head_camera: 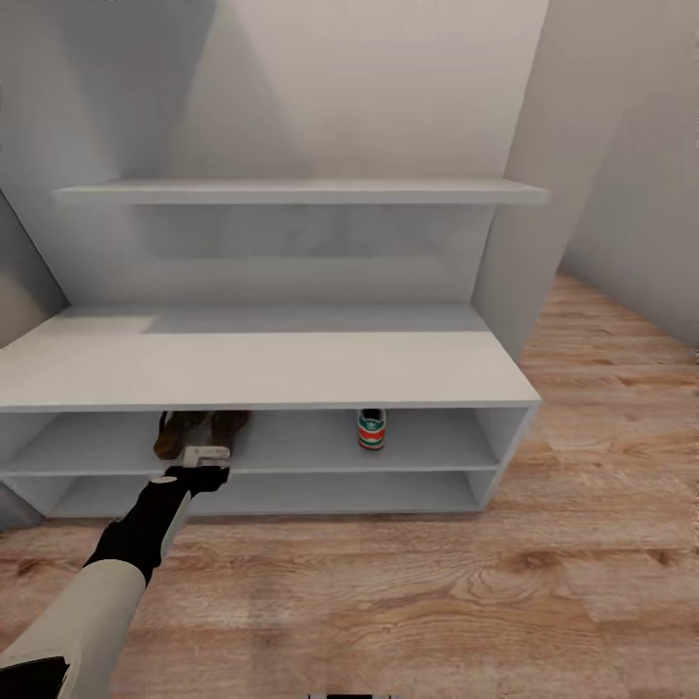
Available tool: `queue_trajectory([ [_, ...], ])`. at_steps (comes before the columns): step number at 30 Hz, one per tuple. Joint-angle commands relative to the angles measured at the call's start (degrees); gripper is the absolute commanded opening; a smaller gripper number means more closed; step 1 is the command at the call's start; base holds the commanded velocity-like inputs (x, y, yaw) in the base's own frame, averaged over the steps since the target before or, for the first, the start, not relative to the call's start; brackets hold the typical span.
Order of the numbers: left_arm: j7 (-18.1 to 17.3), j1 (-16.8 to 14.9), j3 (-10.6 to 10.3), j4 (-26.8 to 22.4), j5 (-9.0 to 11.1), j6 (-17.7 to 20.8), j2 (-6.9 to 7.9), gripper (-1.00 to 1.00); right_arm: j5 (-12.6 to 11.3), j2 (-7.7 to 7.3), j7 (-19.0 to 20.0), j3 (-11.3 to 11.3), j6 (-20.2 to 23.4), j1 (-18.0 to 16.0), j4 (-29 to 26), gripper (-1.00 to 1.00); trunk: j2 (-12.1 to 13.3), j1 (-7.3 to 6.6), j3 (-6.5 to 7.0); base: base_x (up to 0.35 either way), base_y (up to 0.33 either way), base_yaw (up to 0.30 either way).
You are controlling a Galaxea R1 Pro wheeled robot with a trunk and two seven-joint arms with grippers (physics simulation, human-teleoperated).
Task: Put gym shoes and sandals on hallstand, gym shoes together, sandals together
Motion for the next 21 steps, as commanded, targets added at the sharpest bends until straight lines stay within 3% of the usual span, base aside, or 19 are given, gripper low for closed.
queue_trajectory([
  [1,-0.3,0.0,0.2,-0.1,-0.5,0.3,-0.06,1.00,0.6,-0.01,-0.3,-0.2,-0.2,-0.1,0.1,-1.00,0.0,-0.04,-0.04,-0.267,-0.177,0.000],
  [13,-0.2,0.6,0.1,0.2,-0.5,-0.3,-0.11,1.00,0.6,0.16,-0.2,-0.1,-0.2,-0.1,0.1,-1.00,0.0,-0.04,-0.04,-0.248,-0.194,0.000],
  [17,-0.4,3.5,0.2,0.6,0.0,-3.4,-0.12,1.00,0.6,0.23,-0.2,-0.1,-0.2,-0.1,0.1,-1.00,0.0,-0.04,-0.04,-0.230,-0.148,0.000],
  [21,-1.1,8.1,0.4,0.7,0.6,-9.6,-0.07,1.00,0.6,0.29,-0.2,0.0,-0.2,-0.1,0.1,-1.00,0.0,-0.04,-0.04,-0.078,-0.043,0.000],
])
